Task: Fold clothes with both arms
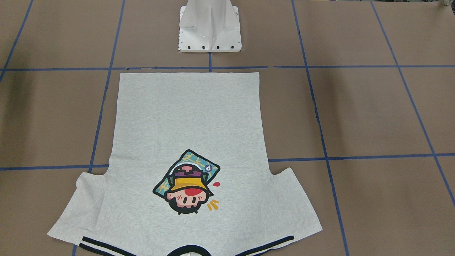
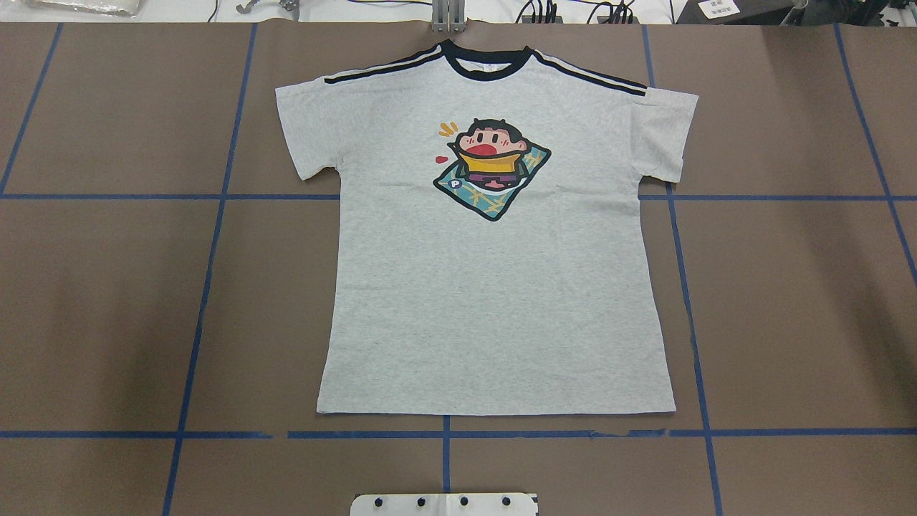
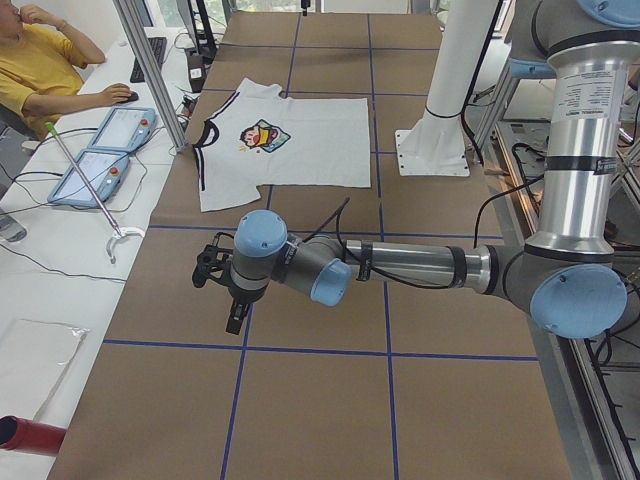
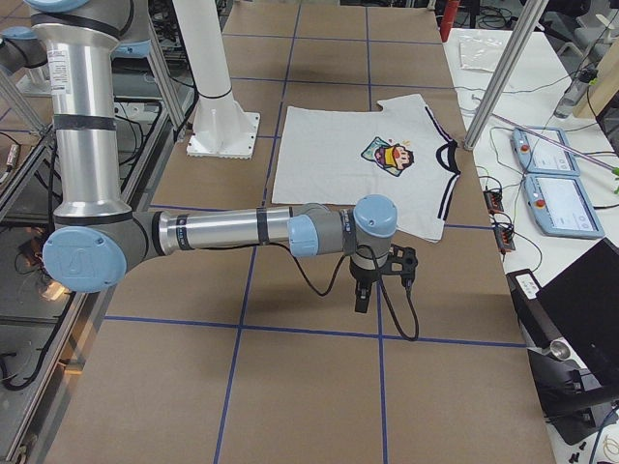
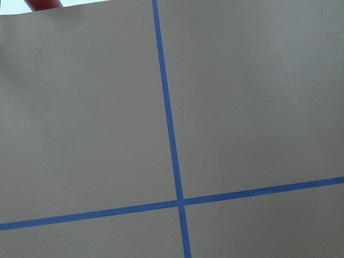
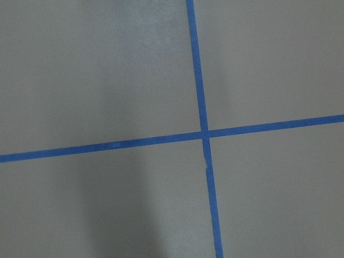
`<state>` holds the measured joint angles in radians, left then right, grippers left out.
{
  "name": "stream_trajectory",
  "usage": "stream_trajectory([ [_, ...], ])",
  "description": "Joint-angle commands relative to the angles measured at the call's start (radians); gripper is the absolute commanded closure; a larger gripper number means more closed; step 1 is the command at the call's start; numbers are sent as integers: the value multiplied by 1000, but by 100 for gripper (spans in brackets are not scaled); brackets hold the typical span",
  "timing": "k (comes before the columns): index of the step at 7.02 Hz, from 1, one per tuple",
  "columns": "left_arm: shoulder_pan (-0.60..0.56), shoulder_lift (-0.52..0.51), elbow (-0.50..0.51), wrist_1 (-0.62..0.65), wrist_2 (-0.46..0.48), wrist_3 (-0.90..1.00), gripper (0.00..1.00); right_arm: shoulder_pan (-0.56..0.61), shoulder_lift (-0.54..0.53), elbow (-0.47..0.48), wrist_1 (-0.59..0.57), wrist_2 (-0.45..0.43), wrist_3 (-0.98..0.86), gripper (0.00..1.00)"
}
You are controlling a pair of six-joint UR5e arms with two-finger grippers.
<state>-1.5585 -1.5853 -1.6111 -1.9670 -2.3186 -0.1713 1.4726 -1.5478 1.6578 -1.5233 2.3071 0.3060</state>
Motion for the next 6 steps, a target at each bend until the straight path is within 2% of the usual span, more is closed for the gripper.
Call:
stream_trajectory([
  [1,0,7,-33,3,8,-11,0,0,2,8,0,0,1,0],
  [2,2,10,-39,4,-2,-11,0,-2,6,8,3,-1,-1,0],
  [4,3,11,-36,4,1,-14,0,-11,-9,-13,133,2,2,0],
  [6,3,39,-47,-4,-7,-5,0,-76,4,-12,159,0,18,0],
])
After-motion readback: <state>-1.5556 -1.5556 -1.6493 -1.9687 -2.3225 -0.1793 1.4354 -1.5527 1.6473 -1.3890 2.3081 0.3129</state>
